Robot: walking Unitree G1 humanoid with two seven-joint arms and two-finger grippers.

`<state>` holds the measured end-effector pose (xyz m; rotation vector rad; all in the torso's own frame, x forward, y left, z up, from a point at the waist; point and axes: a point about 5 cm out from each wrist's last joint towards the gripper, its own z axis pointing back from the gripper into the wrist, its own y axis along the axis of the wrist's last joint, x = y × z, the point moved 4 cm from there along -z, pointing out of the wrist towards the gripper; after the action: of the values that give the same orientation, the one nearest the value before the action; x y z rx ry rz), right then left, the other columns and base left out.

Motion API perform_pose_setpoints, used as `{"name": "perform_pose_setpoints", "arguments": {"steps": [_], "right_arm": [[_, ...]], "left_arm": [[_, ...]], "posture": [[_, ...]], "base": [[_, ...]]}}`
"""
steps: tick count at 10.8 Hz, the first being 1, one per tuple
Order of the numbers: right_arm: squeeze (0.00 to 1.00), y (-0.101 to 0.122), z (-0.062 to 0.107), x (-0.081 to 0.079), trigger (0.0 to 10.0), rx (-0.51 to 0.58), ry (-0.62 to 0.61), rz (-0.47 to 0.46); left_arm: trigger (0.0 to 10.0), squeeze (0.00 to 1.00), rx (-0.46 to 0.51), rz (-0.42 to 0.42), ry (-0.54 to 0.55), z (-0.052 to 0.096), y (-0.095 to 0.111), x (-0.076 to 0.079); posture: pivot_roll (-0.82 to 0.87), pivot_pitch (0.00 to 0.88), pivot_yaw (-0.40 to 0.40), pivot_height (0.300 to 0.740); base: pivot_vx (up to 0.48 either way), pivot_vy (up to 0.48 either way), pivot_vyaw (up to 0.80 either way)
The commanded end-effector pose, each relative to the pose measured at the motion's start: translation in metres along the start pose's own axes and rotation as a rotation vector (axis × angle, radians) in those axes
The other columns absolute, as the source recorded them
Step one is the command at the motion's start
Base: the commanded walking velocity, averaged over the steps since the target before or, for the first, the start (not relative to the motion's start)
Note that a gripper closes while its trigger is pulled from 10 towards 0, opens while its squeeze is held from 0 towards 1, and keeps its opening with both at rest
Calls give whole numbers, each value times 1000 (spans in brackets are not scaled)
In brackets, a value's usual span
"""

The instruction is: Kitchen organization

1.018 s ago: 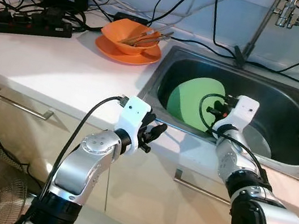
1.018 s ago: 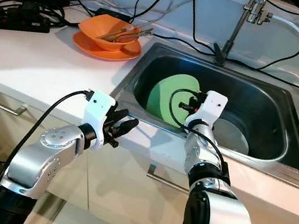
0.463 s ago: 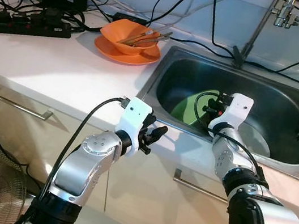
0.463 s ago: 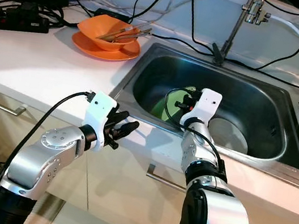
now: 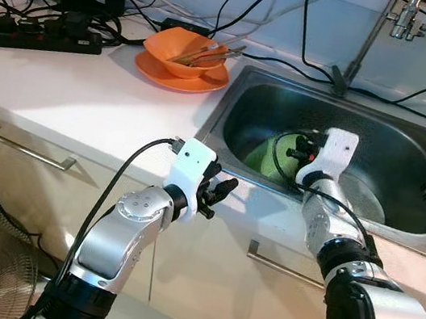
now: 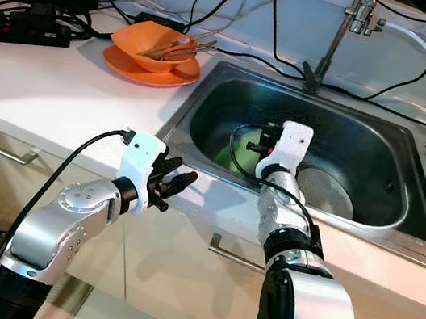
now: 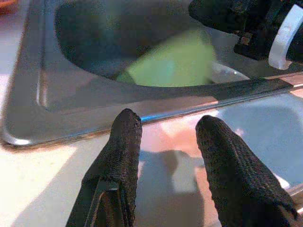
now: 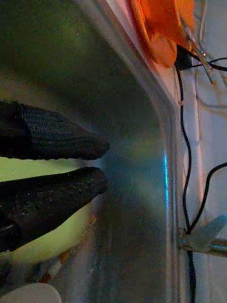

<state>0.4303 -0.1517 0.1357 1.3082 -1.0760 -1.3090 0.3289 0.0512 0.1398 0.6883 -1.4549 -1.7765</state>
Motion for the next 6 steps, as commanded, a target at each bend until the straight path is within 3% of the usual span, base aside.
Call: {"name": "perform_pose_setpoints", "arguments": {"steps": [1,2,5,6], "right_arm": [[0,20,-4,4,10000,58,-9,87],[0,27,-5,9,10000,83,-22,132],[0,32,-5,4,10000,114,-6,115],[0,34,-4,-7,10000,144,26,101]], "left_arm": [[10000,0,8,2,-2,-1,2,1],[10000,0,3,1,0,-1,1,1],[10000,0,21,0,11,-2,3,-1],[10000,0,111,-29,95,-2,14,-13]], "posture": [[277,2,-81,740],[269,1,-79,740],[265,0,-76,740],[266,0,-76,740]], "base": [[0,0,0],[0,0,0],[0,0,0],[0,0,0]]}}
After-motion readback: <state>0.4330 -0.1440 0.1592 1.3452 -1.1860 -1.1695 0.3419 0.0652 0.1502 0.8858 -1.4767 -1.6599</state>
